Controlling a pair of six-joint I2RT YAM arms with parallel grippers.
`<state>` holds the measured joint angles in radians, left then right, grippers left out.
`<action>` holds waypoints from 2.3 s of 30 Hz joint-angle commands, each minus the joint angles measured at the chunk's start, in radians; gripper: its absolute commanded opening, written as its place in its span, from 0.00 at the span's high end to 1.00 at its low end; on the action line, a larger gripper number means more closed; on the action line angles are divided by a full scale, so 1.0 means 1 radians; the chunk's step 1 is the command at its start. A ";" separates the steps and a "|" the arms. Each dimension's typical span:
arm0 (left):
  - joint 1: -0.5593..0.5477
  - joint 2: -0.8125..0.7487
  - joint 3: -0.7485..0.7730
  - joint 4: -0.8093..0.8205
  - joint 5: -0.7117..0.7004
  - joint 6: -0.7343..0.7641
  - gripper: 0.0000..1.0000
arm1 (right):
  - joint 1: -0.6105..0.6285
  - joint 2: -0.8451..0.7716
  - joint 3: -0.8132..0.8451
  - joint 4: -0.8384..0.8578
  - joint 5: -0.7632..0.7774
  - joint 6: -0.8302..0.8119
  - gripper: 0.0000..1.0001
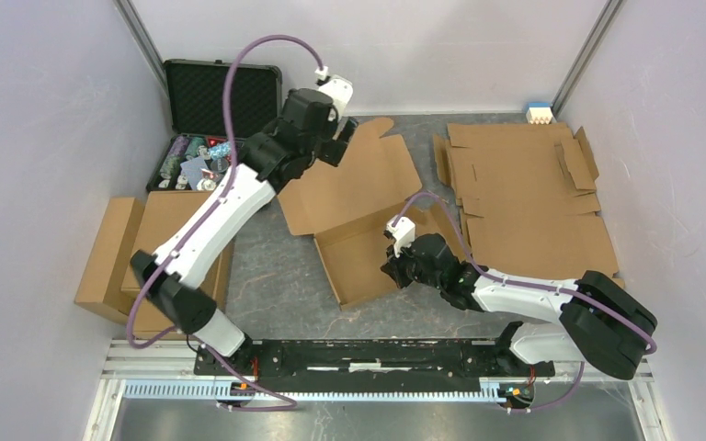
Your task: Fold the paper box
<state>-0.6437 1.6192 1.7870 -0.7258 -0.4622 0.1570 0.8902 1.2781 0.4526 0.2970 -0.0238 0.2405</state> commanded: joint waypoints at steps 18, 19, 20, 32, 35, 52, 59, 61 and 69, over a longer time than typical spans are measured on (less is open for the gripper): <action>-0.002 -0.702 -1.179 0.401 0.227 -0.843 0.06 | -0.046 -0.298 0.006 -0.220 0.226 -0.089 0.44; -0.002 -0.693 -1.204 0.426 0.227 -0.858 0.09 | -0.053 -0.317 0.000 -0.233 0.252 -0.087 0.38; -0.002 -0.679 -1.220 0.449 0.224 -0.869 0.12 | -0.060 -0.334 -0.006 -0.244 0.270 -0.085 0.36; -0.004 -0.516 -1.261 0.636 0.296 -0.868 0.22 | -0.129 -0.503 -0.050 -0.386 0.441 -0.046 0.15; -0.004 -0.471 -1.265 0.643 0.299 -0.863 0.34 | -0.129 -0.530 -0.062 -0.405 0.477 -0.030 0.12; -0.004 -0.398 -1.178 0.542 0.166 -0.593 0.90 | -0.236 -0.501 0.006 -0.536 0.304 0.062 0.02; -0.005 -0.399 -1.203 0.590 0.145 -0.627 0.84 | -0.296 -0.555 -0.048 -0.587 0.236 0.157 0.02; -0.006 -0.402 -1.208 0.600 0.125 -0.614 0.82 | -0.296 -0.586 -0.064 -0.592 0.257 0.148 0.02; -0.005 -0.433 -1.249 0.669 0.119 -0.567 0.62 | -0.295 -0.542 -0.138 -0.533 0.273 0.155 0.21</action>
<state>-0.6479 1.2144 0.5518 -0.1242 -0.3187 -0.4759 0.5991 0.7013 0.3401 -0.2852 0.2478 0.3710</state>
